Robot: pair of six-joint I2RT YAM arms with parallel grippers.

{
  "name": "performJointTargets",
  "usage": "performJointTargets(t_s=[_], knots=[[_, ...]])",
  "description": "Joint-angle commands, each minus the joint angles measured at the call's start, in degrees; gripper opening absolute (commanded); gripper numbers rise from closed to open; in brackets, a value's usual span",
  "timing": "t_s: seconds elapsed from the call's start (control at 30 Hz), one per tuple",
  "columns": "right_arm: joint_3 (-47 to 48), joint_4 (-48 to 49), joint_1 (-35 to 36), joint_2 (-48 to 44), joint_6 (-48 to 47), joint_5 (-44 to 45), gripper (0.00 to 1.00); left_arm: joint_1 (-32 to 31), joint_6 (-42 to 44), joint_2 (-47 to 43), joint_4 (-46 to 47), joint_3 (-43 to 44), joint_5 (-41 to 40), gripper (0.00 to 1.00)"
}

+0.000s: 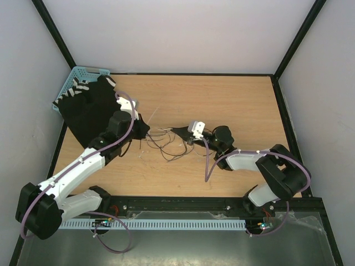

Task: Zip-tie the wires
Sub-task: Adjust the cable at the center of the board.

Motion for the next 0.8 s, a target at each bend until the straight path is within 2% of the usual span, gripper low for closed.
performJointTargets(t_s=[0.0,0.2,0.43,0.53,0.6,0.77], knots=[[-1.69,-0.15,-0.68,-3.29,0.68,0.88,0.0,0.71,-0.51,-1.32,1.09,-0.69,-0.91,0.0],[-1.75,-4.52,-0.92,-3.27,-0.24,1.32,0.02,0.74,-0.54,-2.22,1.0,-0.76,-0.9,0.0],[-1.66,-5.68,-0.86,-1.79,1.05,-1.03,0.22,0.77,-0.75,-4.28,0.69,-0.47,-0.02,0.0],[-1.64,-6.75,-0.86,-2.26,1.72,-0.93,0.4,0.74,-0.62,-5.13,-0.14,-0.34,-0.54,0.0],[-1.65,-8.26,-0.88,-3.05,1.79,-1.03,0.48,0.74,-0.51,-5.57,-0.74,-0.18,-1.05,0.0],[-3.08,-10.49,-0.88,-4.8,1.03,-2.32,0.53,0.68,-0.42,-5.82,-1.39,0.17,-1.11,0.0]])
